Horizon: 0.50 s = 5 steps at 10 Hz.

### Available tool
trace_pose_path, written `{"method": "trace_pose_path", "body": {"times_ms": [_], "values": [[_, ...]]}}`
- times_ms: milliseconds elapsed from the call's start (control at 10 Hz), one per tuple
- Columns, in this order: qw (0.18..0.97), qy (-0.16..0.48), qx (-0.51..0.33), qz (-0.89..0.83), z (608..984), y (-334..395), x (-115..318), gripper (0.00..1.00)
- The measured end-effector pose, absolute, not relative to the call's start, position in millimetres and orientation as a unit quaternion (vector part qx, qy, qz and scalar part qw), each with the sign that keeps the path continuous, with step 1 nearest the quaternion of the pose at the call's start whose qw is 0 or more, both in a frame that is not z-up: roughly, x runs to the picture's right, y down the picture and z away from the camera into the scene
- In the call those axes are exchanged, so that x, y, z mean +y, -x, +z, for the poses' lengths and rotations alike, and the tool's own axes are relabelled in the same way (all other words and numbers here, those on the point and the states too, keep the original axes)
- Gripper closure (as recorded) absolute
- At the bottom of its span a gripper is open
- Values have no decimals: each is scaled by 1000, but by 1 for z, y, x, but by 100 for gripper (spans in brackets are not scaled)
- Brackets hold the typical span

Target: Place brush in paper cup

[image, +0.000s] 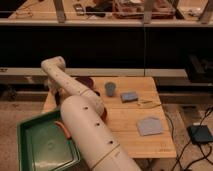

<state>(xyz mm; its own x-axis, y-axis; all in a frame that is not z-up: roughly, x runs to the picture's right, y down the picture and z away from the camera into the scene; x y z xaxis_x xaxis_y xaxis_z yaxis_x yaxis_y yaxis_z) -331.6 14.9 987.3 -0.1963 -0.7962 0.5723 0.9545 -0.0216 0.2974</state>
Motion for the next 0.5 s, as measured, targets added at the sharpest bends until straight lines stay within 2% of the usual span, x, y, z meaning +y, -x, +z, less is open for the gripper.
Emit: {"method": "trace_pose_path", "body": {"times_ms": [500], "values": [[624,115,-326,-701,985,328,9,100]]}}
